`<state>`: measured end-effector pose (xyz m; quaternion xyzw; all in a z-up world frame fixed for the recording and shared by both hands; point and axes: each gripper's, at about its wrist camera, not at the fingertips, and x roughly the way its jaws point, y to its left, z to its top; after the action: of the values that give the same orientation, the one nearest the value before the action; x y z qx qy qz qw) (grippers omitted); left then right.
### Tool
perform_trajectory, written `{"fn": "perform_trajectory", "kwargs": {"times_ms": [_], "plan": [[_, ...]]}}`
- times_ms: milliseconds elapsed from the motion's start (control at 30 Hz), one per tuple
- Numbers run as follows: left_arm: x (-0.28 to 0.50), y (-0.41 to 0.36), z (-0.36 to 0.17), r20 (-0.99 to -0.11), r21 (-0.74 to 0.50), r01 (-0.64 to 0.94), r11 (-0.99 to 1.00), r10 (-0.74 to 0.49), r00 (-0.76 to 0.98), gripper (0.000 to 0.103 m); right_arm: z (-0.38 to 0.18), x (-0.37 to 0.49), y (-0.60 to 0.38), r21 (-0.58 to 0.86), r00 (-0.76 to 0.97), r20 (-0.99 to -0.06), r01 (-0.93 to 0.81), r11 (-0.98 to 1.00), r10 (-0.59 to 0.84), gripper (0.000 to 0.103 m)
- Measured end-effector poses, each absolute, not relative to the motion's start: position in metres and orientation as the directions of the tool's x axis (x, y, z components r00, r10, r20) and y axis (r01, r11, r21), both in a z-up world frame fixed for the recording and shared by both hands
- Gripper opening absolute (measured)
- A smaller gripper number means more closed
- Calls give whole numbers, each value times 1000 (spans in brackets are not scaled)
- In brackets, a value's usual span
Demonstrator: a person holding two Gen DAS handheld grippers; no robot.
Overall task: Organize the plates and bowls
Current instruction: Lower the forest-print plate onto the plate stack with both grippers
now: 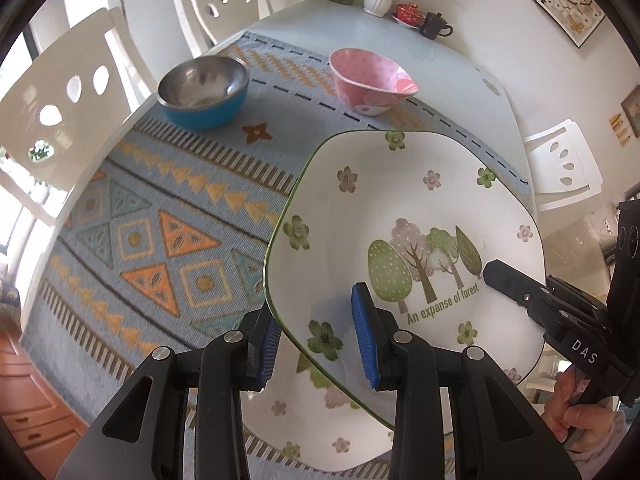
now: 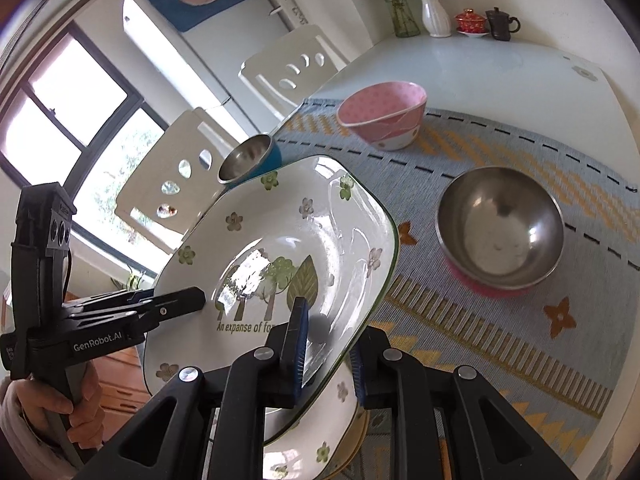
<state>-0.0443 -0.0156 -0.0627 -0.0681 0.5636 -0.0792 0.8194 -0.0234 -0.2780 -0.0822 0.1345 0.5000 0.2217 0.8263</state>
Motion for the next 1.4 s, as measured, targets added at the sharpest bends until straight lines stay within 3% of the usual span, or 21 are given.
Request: {"fn": "perform_trajectory", "kwargs": {"times_ms": [1400], "plan": [[-109, 1, -121, -961, -215, 16, 977, -214, 174, 31, -150, -71, -258, 481, 194, -834, -206, 852, 517, 20]]}}
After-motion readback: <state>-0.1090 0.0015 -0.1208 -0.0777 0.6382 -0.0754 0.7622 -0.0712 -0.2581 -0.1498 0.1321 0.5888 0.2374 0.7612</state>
